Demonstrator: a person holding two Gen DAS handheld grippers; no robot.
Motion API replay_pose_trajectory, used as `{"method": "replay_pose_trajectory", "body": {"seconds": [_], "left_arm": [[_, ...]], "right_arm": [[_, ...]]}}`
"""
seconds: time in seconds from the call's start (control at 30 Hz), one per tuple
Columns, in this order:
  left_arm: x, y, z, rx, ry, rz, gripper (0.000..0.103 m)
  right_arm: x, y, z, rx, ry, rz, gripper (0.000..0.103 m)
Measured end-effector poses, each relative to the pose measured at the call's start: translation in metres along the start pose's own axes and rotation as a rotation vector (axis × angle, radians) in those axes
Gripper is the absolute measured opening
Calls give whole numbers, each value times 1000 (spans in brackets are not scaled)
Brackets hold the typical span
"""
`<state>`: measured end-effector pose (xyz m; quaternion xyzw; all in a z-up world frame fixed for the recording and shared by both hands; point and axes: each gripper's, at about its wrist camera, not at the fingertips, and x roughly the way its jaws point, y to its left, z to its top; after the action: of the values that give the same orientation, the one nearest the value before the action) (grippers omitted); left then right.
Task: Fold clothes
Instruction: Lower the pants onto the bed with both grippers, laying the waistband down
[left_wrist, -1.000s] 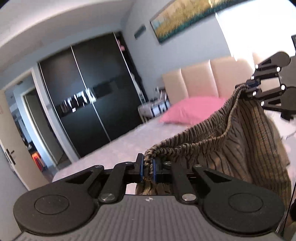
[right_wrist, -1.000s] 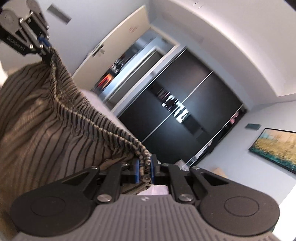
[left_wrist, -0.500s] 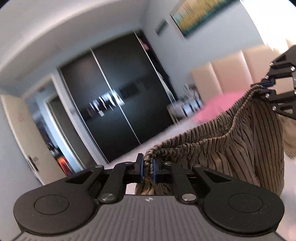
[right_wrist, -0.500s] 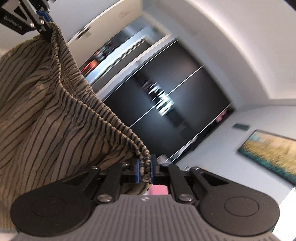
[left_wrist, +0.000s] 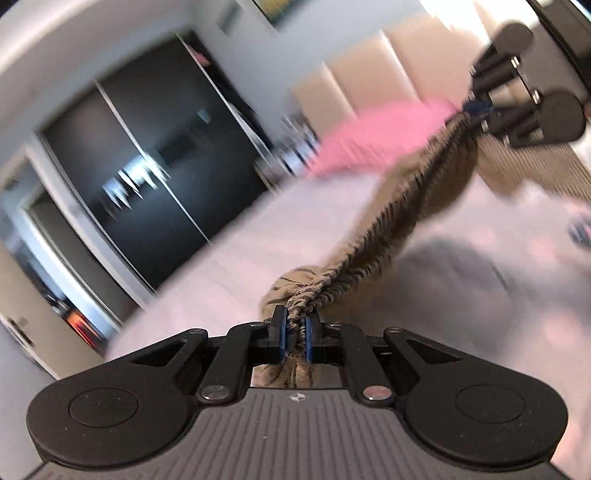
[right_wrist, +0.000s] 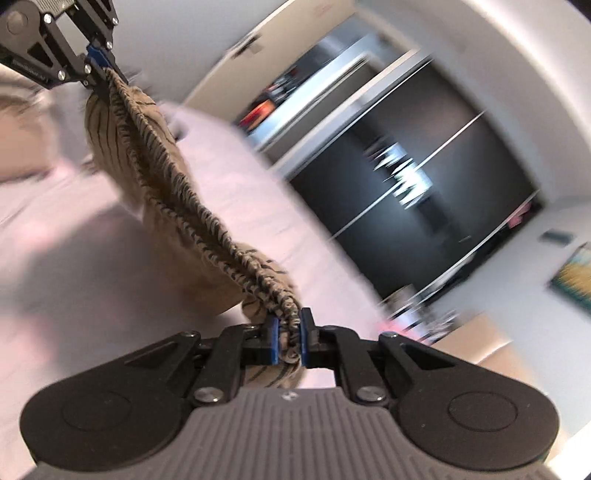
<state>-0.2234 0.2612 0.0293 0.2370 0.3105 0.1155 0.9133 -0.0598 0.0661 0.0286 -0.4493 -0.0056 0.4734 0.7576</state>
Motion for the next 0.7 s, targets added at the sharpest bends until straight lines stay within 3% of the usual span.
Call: {"method": "replay_pose_trajectory", "body": {"seconds": [0.13,0.23,0.37,0.47,0.7], "left_arm": [[9,-47,-61,15,138,-116,8],[11,-72,-95,82,215,-181,8],[7,-106,-127,196,275,-237,8],[13,-126,-141,275,295,-244,8],[8,-135,-148,304,300,-285,7]], "right_arm": [[-2,78,-51,4,103,148,12],[-2,121,-76,-27,161,236,11],[-5,162,-98,-106,207,291,11],[-5,178,-103,-174,220,312,12],[8,162,-99,-185,248,369,12]]}}
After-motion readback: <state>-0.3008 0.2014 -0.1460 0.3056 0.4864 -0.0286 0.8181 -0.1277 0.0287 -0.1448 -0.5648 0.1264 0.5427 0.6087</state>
